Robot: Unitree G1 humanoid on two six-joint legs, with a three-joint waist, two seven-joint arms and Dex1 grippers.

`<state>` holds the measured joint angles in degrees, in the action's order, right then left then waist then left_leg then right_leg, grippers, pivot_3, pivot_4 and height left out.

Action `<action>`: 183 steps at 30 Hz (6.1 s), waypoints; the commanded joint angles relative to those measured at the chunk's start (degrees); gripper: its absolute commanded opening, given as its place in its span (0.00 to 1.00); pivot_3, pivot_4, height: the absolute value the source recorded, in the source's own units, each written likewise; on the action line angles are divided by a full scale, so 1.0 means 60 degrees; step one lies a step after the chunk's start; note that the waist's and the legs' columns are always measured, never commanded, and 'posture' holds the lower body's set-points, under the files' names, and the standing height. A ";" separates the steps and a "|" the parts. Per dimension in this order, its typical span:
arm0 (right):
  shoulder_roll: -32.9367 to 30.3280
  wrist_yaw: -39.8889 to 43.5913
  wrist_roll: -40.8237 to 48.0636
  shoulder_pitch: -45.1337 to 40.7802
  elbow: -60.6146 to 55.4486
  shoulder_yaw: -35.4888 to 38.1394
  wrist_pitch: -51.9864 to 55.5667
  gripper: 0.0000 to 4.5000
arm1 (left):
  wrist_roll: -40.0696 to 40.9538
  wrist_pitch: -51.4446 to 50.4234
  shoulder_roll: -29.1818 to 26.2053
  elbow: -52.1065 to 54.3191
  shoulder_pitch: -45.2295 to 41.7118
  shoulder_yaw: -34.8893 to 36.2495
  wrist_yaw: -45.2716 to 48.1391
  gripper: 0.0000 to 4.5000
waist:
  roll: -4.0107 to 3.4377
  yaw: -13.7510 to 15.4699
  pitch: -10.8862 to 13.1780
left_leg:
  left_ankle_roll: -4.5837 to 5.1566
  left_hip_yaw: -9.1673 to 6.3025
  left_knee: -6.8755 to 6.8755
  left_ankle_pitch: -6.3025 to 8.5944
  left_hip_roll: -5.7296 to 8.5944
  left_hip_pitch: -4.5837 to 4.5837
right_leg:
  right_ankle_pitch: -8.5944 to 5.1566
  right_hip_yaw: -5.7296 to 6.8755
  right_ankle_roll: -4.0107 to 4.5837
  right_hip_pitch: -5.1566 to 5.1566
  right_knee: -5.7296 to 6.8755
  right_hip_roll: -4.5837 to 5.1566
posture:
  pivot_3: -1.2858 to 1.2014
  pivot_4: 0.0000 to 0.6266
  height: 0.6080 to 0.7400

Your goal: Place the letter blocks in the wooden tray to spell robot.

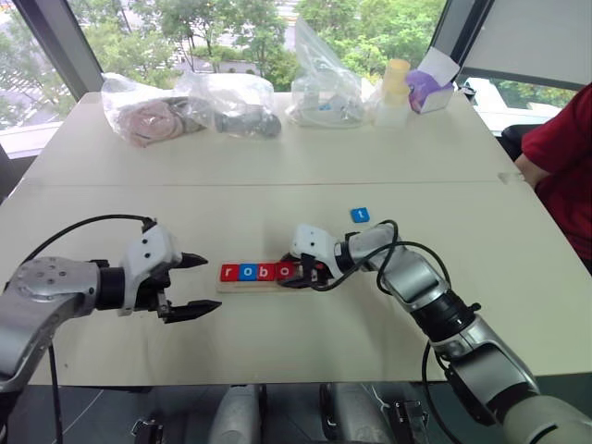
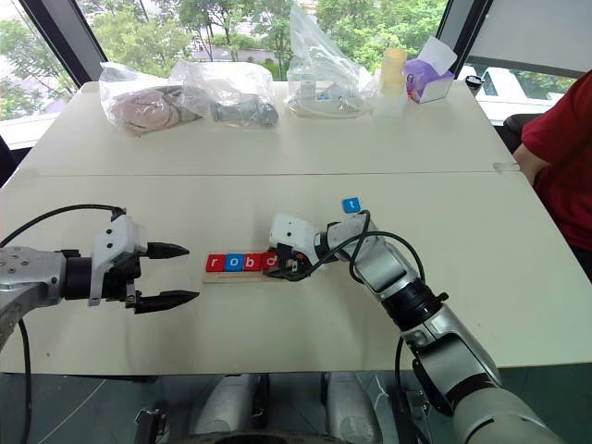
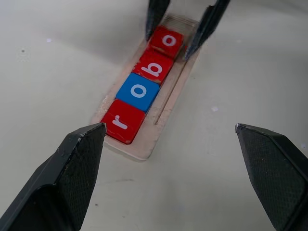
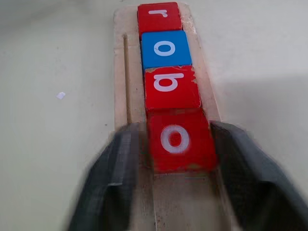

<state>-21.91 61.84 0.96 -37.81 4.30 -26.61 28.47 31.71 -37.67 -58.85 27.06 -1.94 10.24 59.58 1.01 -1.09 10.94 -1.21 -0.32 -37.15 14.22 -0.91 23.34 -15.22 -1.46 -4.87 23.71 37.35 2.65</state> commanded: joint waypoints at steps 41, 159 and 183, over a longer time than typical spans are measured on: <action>0.1975 -0.8645 -0.0074 0.1262 -0.0766 0.4449 0.2097 0.98 | -0.1960 0.2373 0.3719 -0.3092 -0.4633 -0.3055 -0.0755 1.00 | 0.0010 -0.0036 -0.0009 | -0.0007 0.0012 0.0007 -0.0006 0.0020 0.0007 | 0.0015 -0.0006 -0.0020 0.0012 0.0025 -0.0038 | 0.52 0.24 1.00; -0.2740 0.2116 0.1582 0.1232 0.4865 0.3923 -0.5352 0.26 | -0.0405 0.0243 0.0654 -0.0709 -0.2256 -0.1227 0.0450 1.00 | 0.0005 -0.0034 -0.0004 | -0.0006 0.0014 -0.0010 -0.0005 0.0000 -0.0053 | 0.0015 -0.0010 -0.0016 -0.0063 -0.0010 -0.0022 | 0.52 0.24 1.00; -0.1117 0.0446 0.1008 0.0725 -0.0765 0.1130 -0.0824 0.25 | -0.0383 0.0561 0.0125 -0.0777 -0.1041 -0.0159 0.0562 1.00 | 0.0001 0.0043 -0.0002 | -0.0007 0.0005 -0.0013 -0.0005 0.0004 -0.0013 | 0.0004 -0.0005 0.0002 -0.0029 -0.0012 0.0006 | 0.52 0.24 1.00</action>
<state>-28.55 65.18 7.97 -31.93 -0.13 -19.75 24.10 28.81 -34.47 -58.26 20.64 -8.42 7.92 63.44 1.01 -0.83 10.93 -1.25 -0.29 -37.22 14.19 -0.89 23.26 -15.17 -1.49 -4.90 23.54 37.29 2.68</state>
